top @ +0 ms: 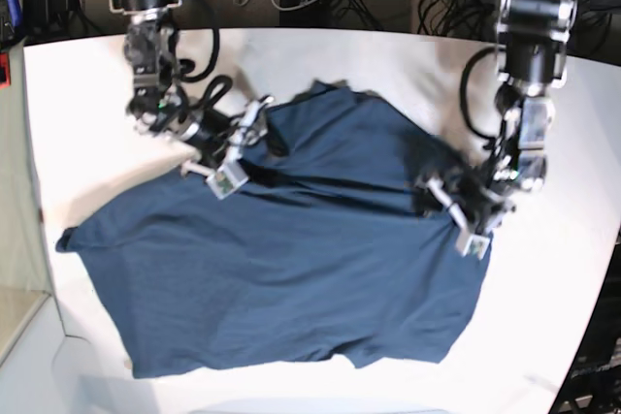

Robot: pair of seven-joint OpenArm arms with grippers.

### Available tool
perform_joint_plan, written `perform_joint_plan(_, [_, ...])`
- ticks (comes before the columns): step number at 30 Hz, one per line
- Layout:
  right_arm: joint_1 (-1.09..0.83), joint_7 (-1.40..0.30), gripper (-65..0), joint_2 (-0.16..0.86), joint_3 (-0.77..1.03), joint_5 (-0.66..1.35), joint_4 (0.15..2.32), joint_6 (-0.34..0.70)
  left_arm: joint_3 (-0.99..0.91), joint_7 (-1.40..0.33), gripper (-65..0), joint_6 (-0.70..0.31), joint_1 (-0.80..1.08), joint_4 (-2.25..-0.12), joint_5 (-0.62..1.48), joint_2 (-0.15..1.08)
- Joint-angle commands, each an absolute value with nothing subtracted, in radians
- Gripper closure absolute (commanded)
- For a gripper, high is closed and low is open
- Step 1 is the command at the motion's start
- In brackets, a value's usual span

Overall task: Layout the t-shirt on the table in an organized manner, then fold the t-shirt properly
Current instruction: 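Grasp the shirt body with both grippers near the collar and sleeve, then pull the held shirt with both grippers to straighten it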

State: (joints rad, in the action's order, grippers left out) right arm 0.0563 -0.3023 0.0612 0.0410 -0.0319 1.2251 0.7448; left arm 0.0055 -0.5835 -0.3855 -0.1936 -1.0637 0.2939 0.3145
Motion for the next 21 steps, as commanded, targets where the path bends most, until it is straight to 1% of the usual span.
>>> perform_joint_plan(1, [0.079, -0.403, -38.0, 0.093, 0.070, -0.108, 1.194, 0.698, 0.013, -0.828, -42.1, -0.363, -0.120, -1.098, 0.259, 0.331])
perform_joint_plan(5, [0.188, -0.390, -38.0, 0.140, 0.122, -0.110, 1.082, 0.698, 0.013, -0.967, -42.1, -0.363, 0.030, -1.365, 0.338, 0.367])
perform_joint_plan(8, [0.242, -0.337, -38.0, 0.166, 0.143, -0.111, 1.032, 0.698, 0.015, -1.023, -42.1, -0.363, 0.128, -1.538, 0.381, 0.367])
perform_joint_plan(13, [0.341, -0.269, -38.0, 0.171, 0.143, -0.113, 0.993, 0.698, 0.015, -1.070, -42.1, -0.363, 0.214, -1.848, 0.441, 0.332])
perform_joint_plan(17, [0.386, -0.263, -38.0, 0.165, 0.176, -0.111, 1.055, 0.698, 0.010, -1.059, -42.1, -0.360, 0.203, -1.965, 0.443, 0.321])
perform_joint_plan(21, [0.380, -0.271, -38.1, 0.162, 0.225, -0.107, 1.194, 0.696, -0.041, -1.058, -42.1, -0.360, 0.147, -1.965, 0.443, 0.320])
